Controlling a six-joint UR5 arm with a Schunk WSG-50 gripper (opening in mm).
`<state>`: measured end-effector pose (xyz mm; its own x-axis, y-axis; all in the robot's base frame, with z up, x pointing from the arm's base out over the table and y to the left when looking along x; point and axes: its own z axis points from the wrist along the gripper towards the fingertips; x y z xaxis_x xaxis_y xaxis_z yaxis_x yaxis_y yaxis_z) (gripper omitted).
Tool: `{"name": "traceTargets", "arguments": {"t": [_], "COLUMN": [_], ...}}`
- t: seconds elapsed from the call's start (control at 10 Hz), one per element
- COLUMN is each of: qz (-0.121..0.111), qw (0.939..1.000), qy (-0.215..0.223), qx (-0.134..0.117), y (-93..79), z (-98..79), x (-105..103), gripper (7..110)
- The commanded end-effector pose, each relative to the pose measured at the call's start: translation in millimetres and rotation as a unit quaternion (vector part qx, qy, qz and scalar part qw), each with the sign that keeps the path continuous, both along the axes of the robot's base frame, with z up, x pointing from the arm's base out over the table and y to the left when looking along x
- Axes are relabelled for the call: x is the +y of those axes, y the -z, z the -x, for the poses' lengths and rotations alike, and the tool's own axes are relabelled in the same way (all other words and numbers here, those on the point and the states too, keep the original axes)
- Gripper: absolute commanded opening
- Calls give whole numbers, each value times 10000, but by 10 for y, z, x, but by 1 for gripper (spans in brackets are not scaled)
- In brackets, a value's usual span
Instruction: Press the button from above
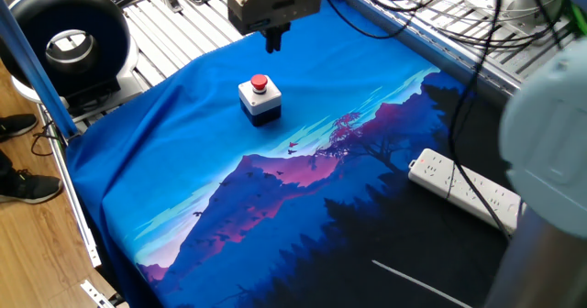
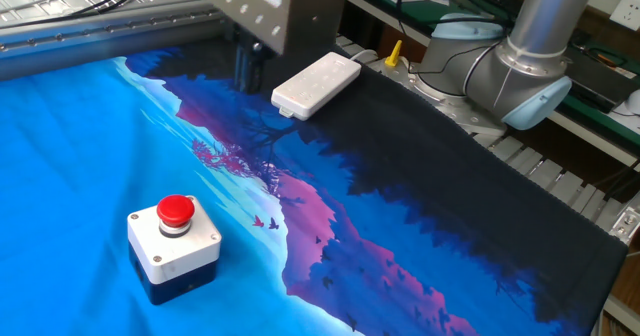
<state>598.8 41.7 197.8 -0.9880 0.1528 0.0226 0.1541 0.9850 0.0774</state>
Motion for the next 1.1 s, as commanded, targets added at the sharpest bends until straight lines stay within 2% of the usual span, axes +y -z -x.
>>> {"name": "traceTargets", "arguments": {"t": [0.0,0.4,1.0], "qz": [-134,-35,72], "qw": [9999,9999,9998], "qy": [-17,-138,-183], "qx": [-12,-44,-61], "y": [130,351,535], "z": [-270,-438,-543], "x": [101,13,-52], "gripper": [7,7,7]}}
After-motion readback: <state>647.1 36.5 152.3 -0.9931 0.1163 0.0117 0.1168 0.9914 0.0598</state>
